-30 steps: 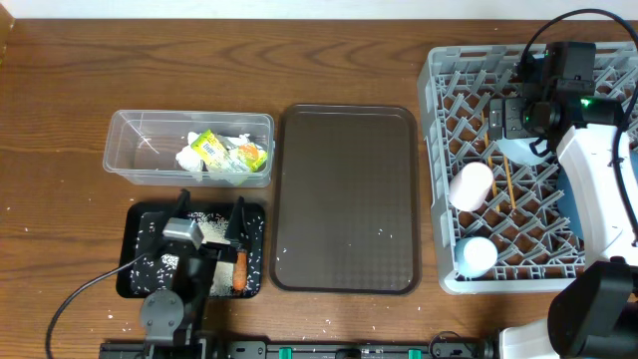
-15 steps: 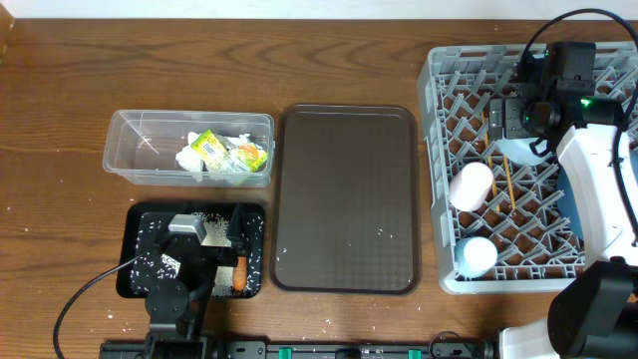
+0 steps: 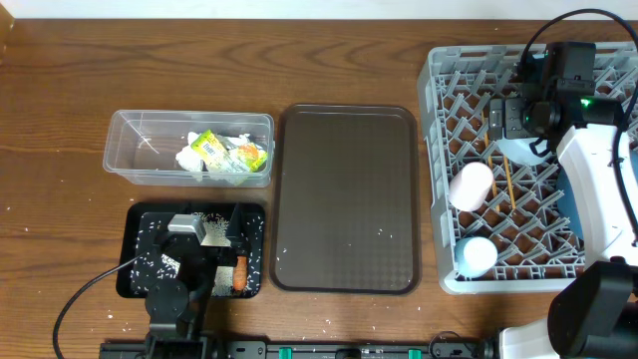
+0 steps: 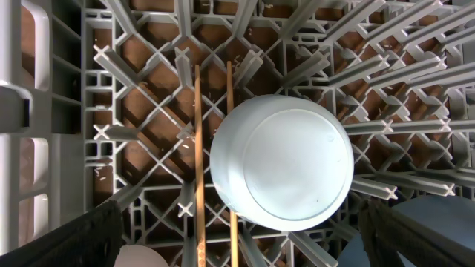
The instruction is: Sort waste into correct bins and load items into the dishwasher rack
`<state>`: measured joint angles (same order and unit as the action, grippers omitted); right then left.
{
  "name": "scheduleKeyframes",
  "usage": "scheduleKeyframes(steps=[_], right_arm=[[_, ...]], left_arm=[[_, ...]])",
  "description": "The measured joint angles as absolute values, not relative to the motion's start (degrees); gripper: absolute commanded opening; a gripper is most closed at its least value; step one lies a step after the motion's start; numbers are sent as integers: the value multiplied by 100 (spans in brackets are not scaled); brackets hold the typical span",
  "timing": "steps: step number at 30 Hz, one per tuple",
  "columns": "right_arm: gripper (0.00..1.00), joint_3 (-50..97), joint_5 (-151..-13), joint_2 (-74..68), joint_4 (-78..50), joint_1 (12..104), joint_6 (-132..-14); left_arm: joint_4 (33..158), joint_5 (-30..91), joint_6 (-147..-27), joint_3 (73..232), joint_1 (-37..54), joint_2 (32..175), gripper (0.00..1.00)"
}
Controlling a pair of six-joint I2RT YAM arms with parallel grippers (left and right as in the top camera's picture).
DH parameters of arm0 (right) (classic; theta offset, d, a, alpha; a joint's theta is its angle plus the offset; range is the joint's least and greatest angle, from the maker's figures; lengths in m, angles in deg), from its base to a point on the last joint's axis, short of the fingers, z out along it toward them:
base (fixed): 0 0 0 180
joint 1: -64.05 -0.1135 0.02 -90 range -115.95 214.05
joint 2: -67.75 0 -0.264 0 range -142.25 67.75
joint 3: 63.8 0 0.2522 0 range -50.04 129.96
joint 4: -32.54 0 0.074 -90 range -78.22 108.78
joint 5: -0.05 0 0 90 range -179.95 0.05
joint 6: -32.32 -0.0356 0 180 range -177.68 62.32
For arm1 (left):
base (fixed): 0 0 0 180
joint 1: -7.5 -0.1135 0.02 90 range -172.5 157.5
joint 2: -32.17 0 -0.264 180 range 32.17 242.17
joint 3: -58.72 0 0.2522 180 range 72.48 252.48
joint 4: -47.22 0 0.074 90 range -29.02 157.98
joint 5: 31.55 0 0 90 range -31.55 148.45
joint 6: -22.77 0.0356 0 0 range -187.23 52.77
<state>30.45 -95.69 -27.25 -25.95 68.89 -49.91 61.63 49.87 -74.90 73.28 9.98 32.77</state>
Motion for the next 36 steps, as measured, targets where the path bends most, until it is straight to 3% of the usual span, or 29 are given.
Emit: scheduleKeyframes(steps=[36], right_arm=[[99,3041,-9567,-2603,-2606,6889,-4991]], left_arm=[[6165,4989,-7490,7330,998,3277,97]])
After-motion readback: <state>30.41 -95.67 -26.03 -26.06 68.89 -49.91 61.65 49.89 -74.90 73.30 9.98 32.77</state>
